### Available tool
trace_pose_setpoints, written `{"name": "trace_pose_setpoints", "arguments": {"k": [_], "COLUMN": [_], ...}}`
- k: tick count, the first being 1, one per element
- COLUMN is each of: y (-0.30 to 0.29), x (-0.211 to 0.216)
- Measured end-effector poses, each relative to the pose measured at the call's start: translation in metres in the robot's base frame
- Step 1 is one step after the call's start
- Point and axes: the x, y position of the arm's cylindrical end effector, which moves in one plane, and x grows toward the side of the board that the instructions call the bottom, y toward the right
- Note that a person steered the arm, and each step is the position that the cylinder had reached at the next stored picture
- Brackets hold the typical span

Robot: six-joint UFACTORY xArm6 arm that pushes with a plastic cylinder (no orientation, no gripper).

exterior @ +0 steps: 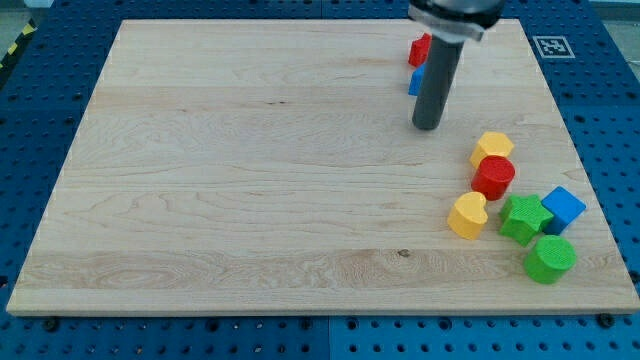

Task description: Move the yellow heart left to the yellow hexagon

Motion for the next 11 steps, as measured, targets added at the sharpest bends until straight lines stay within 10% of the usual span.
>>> {"name": "trace_pose_setpoints", "arguments": {"k": [4,11], "y": [0.033,-0.001], "x": [0.173,0.078]}}
